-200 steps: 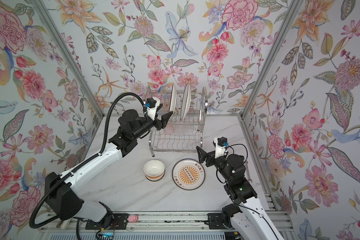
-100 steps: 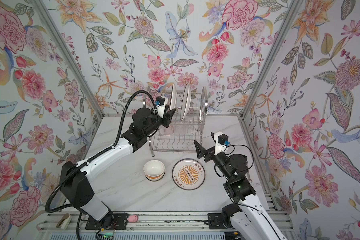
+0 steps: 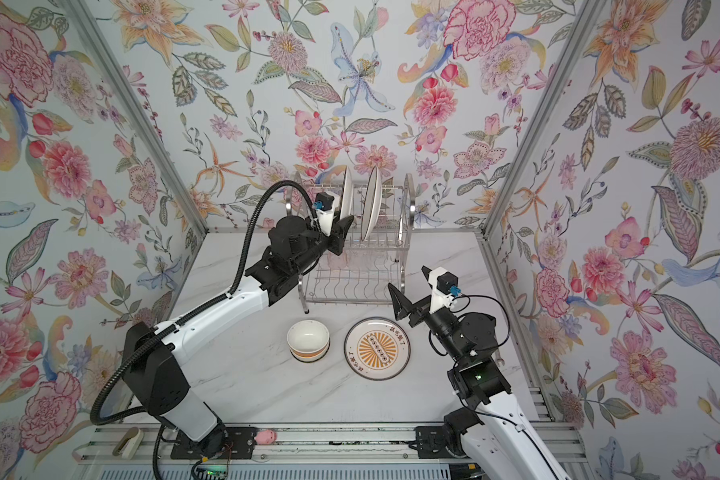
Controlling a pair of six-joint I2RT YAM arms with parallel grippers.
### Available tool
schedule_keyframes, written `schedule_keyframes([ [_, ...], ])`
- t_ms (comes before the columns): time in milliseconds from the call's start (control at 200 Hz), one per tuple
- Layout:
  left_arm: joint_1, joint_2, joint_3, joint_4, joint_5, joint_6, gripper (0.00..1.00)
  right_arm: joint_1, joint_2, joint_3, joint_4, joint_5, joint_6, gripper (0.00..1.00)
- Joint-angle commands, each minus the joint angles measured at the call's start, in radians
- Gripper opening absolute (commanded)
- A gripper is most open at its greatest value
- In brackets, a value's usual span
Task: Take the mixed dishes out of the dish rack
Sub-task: 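Close the left gripper on the printed plate's rim in the rack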
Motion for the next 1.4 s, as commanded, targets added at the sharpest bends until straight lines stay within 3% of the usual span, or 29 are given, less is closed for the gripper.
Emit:
schedule_keyframes([
  [0,-0.015,0.000,0.031,-0.019,-0.031,0.014,0.41,0.007,-0.015,-0.010,0.009,-0.005,-0.022,0.99],
  [255,-0.019,-0.022,0.018,-0.048,-0.040,0.020,0.30,0.002,-0.024,-0.002,-0.028,0.004,-0.029,0.99],
  [691,-0.019,-0.040,0.003,-0.059,-0.034,0.026,0.33,-0.016,-0.030,-0.007,-0.061,0.007,-0.023,0.99],
  [1391,-0.019,-0.028,-0.005,-0.028,-0.025,0.011,0.15,-0.020,-0.036,-0.008,-0.062,-0.001,-0.024,0.99],
])
